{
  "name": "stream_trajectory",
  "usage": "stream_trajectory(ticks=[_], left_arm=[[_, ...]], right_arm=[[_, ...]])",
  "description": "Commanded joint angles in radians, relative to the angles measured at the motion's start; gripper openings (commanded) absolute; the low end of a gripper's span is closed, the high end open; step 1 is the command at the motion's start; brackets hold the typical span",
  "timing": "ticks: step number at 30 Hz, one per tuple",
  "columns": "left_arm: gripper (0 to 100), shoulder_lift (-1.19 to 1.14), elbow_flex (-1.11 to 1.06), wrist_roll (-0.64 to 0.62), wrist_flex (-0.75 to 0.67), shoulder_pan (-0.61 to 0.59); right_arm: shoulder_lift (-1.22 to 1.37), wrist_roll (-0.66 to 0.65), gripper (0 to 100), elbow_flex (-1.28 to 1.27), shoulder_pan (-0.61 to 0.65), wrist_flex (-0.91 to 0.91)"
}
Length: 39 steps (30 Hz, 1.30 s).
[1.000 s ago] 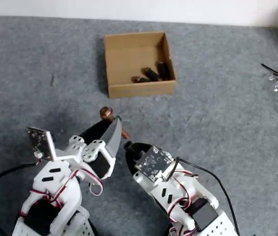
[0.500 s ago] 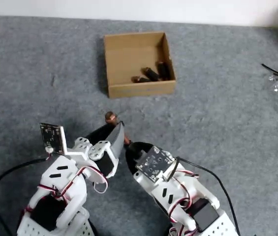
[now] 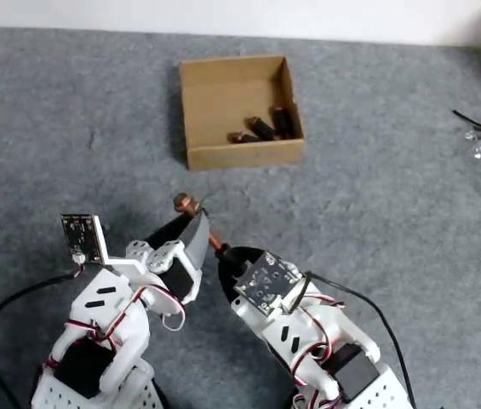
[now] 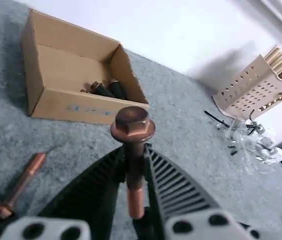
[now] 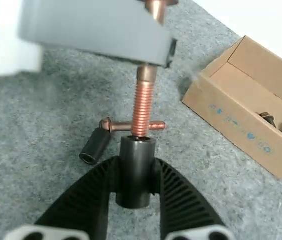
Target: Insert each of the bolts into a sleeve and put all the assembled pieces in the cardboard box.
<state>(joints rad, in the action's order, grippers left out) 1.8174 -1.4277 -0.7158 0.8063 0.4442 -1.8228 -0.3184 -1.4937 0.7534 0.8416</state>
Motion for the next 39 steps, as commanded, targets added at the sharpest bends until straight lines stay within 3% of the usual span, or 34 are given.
stream_trajectory(ticks=[1, 27, 30, 36, 39], left_arm=[[1, -0.008, -0.007, -0.006, -0.012, 0.108], [1, -0.008, -0.059, 0.002, -0.012, 0.139], [9, -0.008, -0.061, 0.002, -0.009, 0.124], [44, -0.012, -0.085, -0.002, -0.002, 0.099], [46, -0.008, -0.085, -0.006, -0.005, 0.091]], right_arm=[[-0.018, 0.009, 0.5, 0.062, 0.007, -0.051], [-0.018, 0.012, 0.5, 0.062, 0.005, -0.065], [-0.018, 0.012, 0.5, 0.062, 0.005, -0.065], [-0.018, 0.014, 0.5, 0.068, -0.056, -0.065], [-0.018, 0.015, 0.5, 0.062, -0.076, -0.065]])
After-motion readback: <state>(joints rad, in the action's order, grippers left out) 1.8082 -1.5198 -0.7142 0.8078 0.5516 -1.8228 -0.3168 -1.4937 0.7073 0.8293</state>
